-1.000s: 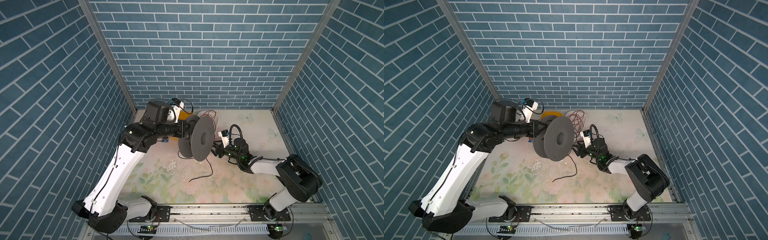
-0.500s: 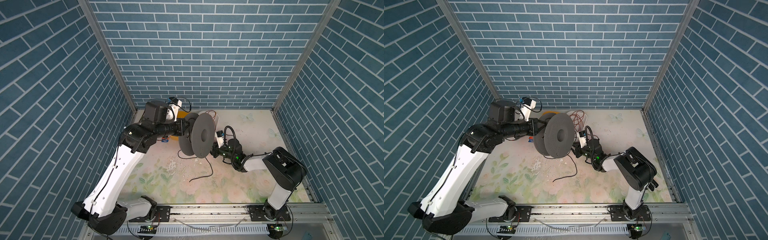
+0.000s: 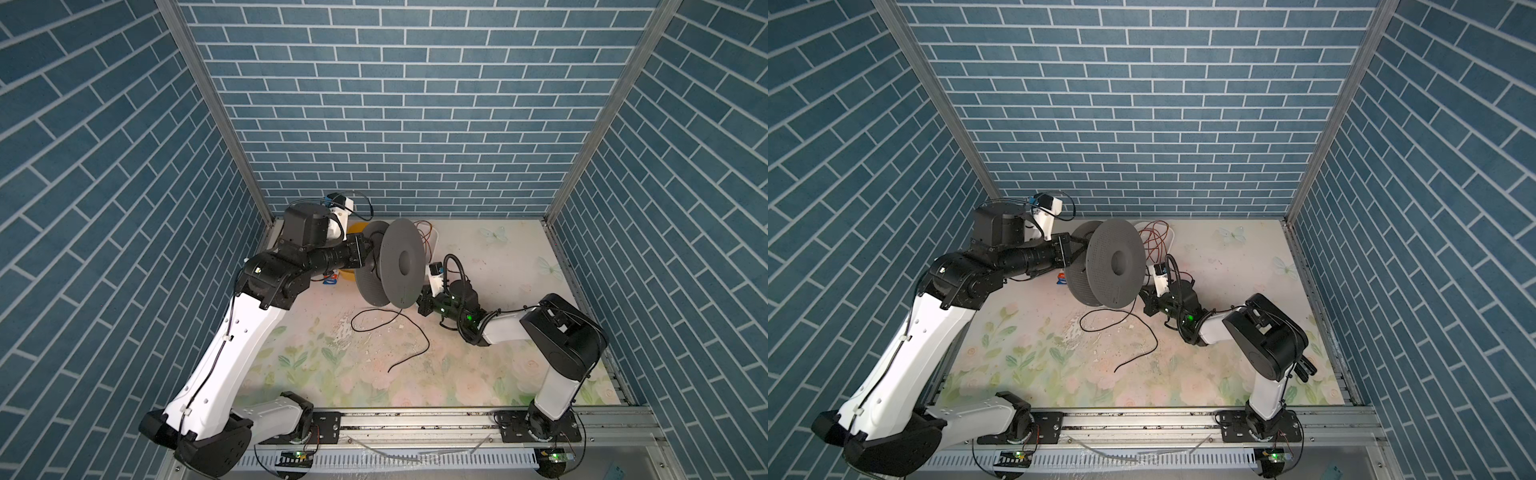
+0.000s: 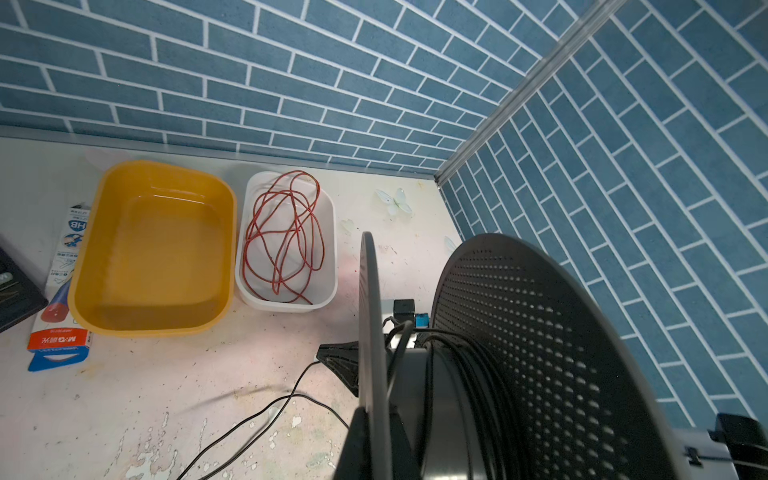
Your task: Wrap the cables
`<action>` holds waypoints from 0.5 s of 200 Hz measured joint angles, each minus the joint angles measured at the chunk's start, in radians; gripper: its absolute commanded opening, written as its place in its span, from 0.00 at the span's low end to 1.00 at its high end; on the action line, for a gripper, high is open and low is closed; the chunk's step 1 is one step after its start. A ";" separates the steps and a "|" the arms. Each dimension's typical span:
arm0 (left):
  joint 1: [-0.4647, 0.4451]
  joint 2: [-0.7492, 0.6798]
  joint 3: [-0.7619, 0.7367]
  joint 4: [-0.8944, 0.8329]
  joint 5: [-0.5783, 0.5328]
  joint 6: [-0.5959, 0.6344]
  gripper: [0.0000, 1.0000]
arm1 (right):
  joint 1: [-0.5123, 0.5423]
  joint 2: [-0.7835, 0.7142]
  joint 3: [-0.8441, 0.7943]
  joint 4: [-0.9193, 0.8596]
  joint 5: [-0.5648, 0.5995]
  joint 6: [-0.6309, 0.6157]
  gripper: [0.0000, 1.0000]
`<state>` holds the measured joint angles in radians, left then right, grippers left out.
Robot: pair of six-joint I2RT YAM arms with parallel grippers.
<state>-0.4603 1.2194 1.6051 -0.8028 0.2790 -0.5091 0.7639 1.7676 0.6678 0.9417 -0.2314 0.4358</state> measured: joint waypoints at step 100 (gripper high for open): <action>0.011 0.001 -0.186 0.179 -0.320 -0.067 0.00 | 0.297 -0.117 0.146 -0.541 0.426 -0.320 0.00</action>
<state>-0.4488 1.2201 1.4193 -0.6235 -0.0406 -0.5762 1.0607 1.6505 0.8143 0.4007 0.1951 0.1162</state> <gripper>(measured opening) 0.082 0.057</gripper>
